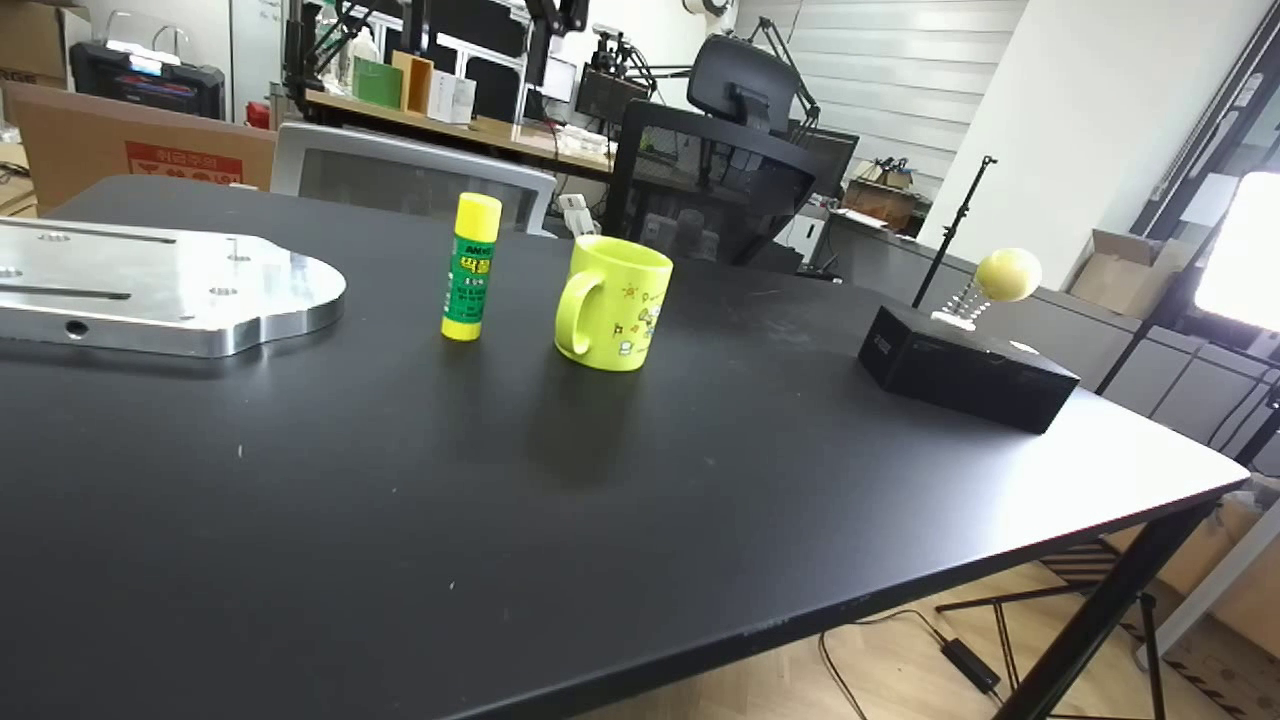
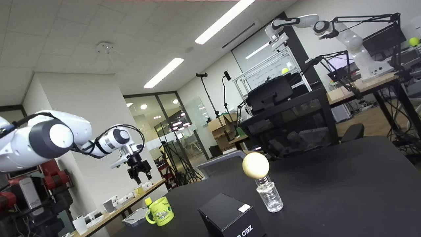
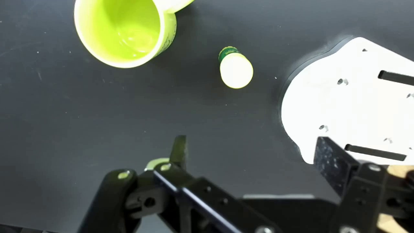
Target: Remove the glue from the mug, put the glue in the mug, remove the glue from the mug and put it on top of the black box
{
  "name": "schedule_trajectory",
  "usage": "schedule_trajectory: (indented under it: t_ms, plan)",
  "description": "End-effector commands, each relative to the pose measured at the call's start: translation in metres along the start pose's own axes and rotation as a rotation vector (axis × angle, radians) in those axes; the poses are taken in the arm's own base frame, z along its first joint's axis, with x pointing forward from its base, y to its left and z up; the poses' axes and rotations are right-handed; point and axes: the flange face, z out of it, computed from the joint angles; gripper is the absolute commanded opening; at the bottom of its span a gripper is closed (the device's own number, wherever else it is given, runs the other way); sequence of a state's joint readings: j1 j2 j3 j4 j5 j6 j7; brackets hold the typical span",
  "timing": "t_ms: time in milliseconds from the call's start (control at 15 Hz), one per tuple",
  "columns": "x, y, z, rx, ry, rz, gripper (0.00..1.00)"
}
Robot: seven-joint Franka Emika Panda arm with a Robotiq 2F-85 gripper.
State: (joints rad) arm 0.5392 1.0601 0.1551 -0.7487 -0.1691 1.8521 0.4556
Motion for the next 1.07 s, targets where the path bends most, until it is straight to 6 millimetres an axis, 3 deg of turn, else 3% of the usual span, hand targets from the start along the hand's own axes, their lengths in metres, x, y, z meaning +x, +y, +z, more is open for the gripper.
schedule_trajectory:
  t_ms: [0, 333, 1000]
  plan:
    - [0.004, 0.008, 0.025, 0.023, 0.000, 0.093, 1.00]
    - [0.003, 0.011, 0.057, 0.048, -0.020, 0.112, 1.00]
    - [-0.010, 0.000, 0.089, 0.064, -0.089, 0.101, 1.00]
